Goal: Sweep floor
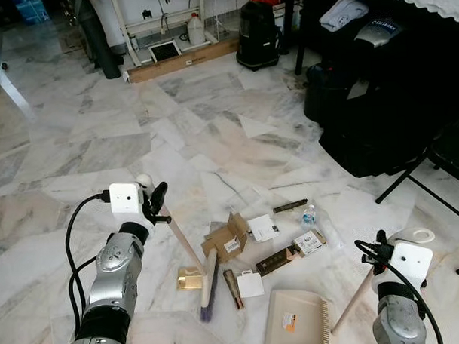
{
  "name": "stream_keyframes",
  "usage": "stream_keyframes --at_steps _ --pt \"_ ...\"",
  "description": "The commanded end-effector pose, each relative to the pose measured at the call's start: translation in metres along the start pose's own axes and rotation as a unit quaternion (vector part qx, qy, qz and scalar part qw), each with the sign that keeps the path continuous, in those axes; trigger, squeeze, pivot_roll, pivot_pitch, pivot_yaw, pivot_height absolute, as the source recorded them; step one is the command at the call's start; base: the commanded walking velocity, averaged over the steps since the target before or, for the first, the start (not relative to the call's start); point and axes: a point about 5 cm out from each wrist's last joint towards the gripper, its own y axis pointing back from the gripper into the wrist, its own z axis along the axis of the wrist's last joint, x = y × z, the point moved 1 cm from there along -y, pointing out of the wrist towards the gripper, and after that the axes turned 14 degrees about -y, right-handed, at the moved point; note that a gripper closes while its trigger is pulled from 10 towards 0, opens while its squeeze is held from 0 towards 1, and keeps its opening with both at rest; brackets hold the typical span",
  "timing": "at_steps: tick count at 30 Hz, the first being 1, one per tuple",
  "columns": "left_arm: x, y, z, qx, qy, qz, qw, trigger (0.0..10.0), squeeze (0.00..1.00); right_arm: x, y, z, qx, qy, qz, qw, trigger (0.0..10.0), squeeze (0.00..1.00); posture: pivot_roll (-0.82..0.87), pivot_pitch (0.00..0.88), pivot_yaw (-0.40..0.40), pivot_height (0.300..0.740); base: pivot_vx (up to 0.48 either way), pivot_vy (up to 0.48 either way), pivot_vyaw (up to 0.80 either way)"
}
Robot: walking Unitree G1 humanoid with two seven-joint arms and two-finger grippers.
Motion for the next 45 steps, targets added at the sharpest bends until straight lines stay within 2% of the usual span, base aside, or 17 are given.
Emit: stream_keyframes --at_steps 1,8,14,16,25,30,37,41,45 --pt "0.004 0.001 -0.001 0.004 -0.002 -0.007 1.000 10.0 0.00 -0.001 0.001 -0.004 0.006 0.005 -0.001 1.000 10.0 0.00 -0.04 0.139 0.089 0.740 0.000 0.000 0.00" --pt "-0.006 0.001 -0.008 0.029 0.005 -0.058 0.998 10.0 0.00 0.001 0.000 -0.008 0.009 0.004 0.002 1.000 10.0 0.00 -0.03 0.140 0.096 0.740 0.000 0.000 0.00" --pt "-0.006 0.002 -0.010 0.036 0.026 -0.068 0.997 10.0 0.00 0.003 -0.001 -0.009 0.008 0.002 0.004 1.000 10.0 0.00 -0.03 0.142 0.098 0.740 0.000 0.000 0.00" --pt "-0.005 0.002 -0.010 0.041 0.052 -0.072 0.995 10.0 0.00 0.005 -0.002 -0.009 0.009 0.000 0.006 1.000 10.0 0.00 -0.03 0.142 0.098 0.740 0.000 0.000 0.00" --pt "-0.002 -0.001 -0.006 0.046 0.116 -0.082 0.989 10.0 0.00 0.009 -0.003 -0.010 0.009 -0.004 0.011 1.000 10.0 0.00 -0.02 0.144 0.100 0.740 0.000 0.000 0.00" --pt "-0.004 -0.002 0.001 0.045 0.170 -0.115 0.978 10.0 0.00 0.012 -0.005 -0.011 0.009 -0.005 0.016 1.000 10.0 0.00 -0.02 0.144 0.097 0.740 0.000 0.000 0.00" --pt "-0.008 -0.001 0.005 0.047 0.207 -0.138 0.967 10.0 0.00 0.015 -0.006 -0.011 0.010 -0.009 0.019 1.000 10.0 0.00 -0.01 0.140 0.097 0.740 0.000 0.000 0.00" --pt "-0.009 -0.001 0.006 0.048 0.202 -0.140 0.968 10.0 0.00 0.017 -0.008 -0.010 0.008 -0.010 0.021 1.000 10.0 0.00 -0.01 0.136 0.096 0.740 0.000 0.000 0.00" --pt "-0.002 -0.004 0.012 0.030 0.194 -0.115 0.974 10.0 0.00 0.017 -0.008 -0.010 0.009 -0.010 0.022 1.000 10.0 0.00 -0.02 0.135 0.095 0.740 0.000 0.000 0.00"
